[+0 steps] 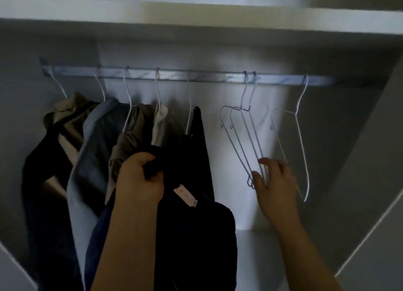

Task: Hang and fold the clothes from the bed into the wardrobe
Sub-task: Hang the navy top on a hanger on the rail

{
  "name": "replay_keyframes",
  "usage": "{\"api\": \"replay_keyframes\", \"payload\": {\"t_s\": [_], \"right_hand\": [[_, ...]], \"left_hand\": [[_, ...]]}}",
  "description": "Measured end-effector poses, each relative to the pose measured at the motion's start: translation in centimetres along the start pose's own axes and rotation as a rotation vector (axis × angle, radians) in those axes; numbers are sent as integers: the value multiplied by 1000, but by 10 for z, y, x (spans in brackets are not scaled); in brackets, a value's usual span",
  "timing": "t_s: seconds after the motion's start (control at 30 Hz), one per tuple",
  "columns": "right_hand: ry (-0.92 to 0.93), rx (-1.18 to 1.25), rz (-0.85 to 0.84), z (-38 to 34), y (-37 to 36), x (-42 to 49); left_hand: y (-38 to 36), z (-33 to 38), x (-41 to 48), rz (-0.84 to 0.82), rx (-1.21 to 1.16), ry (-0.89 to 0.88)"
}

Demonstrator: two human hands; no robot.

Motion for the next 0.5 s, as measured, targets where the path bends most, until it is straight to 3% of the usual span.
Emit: {"api": "replay_keyframes", "payload": {"t_s": [0.13,0.27,0.5], "right_hand": [[72,-180,-183,12,-11,35],[-11,-9,-253,23,-17,59],[-98,117,-135,39,-15,74]], "left_hand": [[-28,0,4,-11,297,-134],[-47,-1,10,21,402,-138],[-62,-6,14,-7,387,12]]}}
Point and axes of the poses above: each hand's wrist, its own x-axis towards the middle knuckle, its own y-axis out of the back of the hand, z = x × y, the point moved 1 cm from there along x, towards the middle knuckle, and after that the axes turned 12 degrees about -y, right-handed, at the moved point
